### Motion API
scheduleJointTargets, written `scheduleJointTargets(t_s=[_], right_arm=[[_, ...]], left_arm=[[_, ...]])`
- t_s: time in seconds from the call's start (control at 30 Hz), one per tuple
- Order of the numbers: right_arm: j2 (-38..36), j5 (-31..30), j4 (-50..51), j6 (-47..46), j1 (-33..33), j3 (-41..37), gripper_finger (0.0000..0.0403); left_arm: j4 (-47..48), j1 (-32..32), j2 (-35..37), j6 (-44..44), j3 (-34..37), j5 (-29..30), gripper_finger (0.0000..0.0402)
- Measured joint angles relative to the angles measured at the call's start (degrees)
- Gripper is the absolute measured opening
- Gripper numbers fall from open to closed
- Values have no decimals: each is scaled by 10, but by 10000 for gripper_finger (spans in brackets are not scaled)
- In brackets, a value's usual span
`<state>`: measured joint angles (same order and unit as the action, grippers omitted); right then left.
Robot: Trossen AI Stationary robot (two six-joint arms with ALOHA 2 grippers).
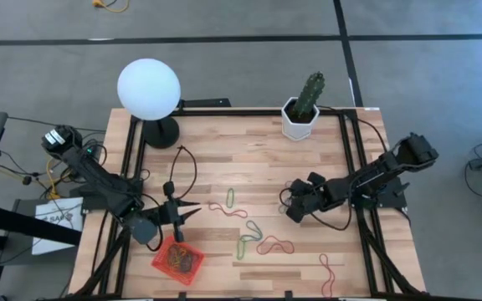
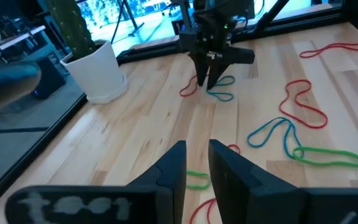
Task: Pick and place rubber bands into bin
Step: Put the right blue rubber band into the basket
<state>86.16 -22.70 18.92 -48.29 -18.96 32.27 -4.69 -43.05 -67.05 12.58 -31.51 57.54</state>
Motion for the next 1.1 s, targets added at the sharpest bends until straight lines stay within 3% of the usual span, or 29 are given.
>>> scheduleJointTargets(t_s=[0.3, 0.57, 0.73, 0.9, 1.0, 1.1], right_arm=[[34, -34, -28, -30, -26, -2, 109], [37, -47, -47, -78, -23, -4, 13], [24, -46, -90, -90, -30, 5, 5], [-12, -52, -162, -3, -57, 63, 3], [-17, -54, -273, 85, -71, 102, 1], [-4, 16, -386, 179, -73, 139, 1]], left_arm=[[-2, 0, 0, 4, 0, 0, 59], [-4, 0, 0, 8, 0, 0, 59], [-3, 0, 0, 31, 0, 2, 59], [16, 0, 0, 56, 0, 1, 59], [28, 0, 0, 78, 0, 0, 59], [33, 0, 0, 89, 0, 5, 59]])
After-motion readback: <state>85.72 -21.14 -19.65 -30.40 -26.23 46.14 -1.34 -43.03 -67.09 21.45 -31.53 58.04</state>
